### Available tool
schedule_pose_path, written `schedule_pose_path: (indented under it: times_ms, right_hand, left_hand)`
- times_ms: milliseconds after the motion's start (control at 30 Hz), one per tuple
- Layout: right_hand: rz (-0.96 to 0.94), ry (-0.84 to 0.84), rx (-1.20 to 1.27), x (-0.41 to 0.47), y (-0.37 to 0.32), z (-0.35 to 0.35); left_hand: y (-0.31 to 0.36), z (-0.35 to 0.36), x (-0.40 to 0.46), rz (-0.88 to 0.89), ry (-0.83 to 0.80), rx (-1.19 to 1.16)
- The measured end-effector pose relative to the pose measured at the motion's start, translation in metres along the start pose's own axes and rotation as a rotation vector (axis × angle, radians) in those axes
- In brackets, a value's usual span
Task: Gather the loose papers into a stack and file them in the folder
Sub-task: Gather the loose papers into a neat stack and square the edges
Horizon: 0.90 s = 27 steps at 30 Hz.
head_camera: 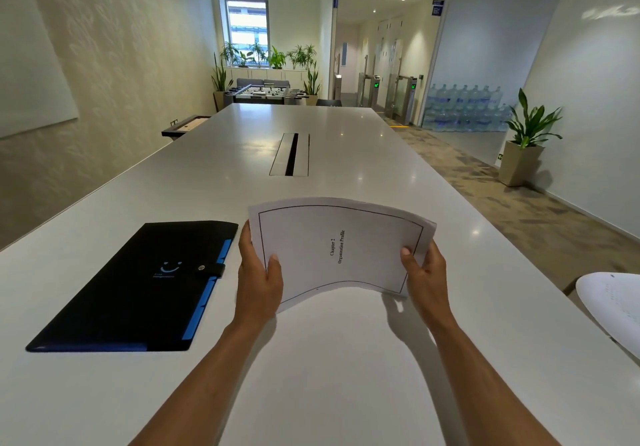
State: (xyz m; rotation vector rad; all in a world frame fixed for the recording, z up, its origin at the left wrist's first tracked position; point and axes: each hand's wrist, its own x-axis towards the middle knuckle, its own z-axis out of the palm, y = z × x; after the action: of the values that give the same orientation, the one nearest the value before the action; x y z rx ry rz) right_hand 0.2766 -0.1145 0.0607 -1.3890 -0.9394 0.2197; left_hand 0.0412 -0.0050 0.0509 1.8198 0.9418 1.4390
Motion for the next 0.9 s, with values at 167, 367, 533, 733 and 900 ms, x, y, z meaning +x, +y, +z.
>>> schedule_pose_path:
  times_ms: [167,367,533,733,900]
  right_hand:
    - [0.004,0.034,0.033,0.006,-0.01,0.002]
    - [0.002,0.024,0.011,0.0,-0.002,0.0]
    - [0.07,-0.03,0.0,-0.012,0.018,-0.001]
    - [0.073,0.001,0.009,-0.008,0.016,-0.001]
    - [0.122,-0.021,-0.03,-0.015,0.028,-0.003]
  left_hand:
    - [0.002,-0.001,0.005,0.029,0.043,-0.01]
    - [-0.007,0.002,0.001,0.016,0.023,-0.076]
    - [-0.03,0.006,-0.015,-0.112,-0.006,-0.081]
    - [-0.024,0.009,-0.004,-0.096,0.005,-0.114]
    - [-0.042,0.01,-0.016,-0.2,-0.046,-0.122]
